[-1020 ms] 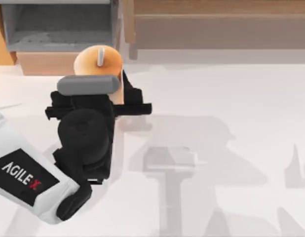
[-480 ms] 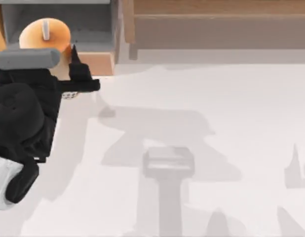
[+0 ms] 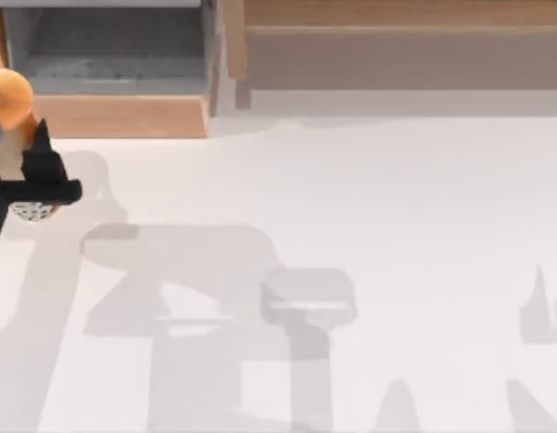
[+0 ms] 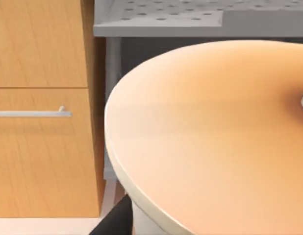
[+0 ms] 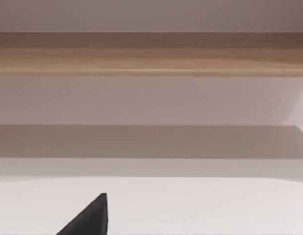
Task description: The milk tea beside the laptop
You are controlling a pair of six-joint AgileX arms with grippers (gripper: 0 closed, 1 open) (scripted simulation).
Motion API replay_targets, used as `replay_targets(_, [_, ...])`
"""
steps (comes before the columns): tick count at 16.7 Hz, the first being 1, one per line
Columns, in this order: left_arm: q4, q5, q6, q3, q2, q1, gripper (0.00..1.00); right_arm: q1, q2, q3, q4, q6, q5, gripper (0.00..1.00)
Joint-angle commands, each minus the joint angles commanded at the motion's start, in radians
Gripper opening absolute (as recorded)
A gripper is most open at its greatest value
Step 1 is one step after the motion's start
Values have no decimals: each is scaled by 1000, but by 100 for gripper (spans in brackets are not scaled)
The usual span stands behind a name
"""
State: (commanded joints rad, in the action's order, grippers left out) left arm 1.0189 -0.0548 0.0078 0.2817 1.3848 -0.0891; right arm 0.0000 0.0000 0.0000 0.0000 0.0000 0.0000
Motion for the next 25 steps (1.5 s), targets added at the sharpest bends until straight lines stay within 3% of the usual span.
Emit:
replay_targets(4, [-85, 121, 14, -71, -102, 124, 0, 0, 0, 0, 0, 0, 0, 100])
replay_targets(8, [-136, 189, 22, -112, -160, 194, 0, 0, 0, 0, 0, 0, 0, 100])
replay_targets(17, [-124, 199, 19, -105, -159, 200, 0, 0, 0, 0, 0, 0, 0, 100])
replay_targets(25, [72, 221, -6, -59, -60, 195, 0, 0, 0, 0, 0, 0, 0, 100])
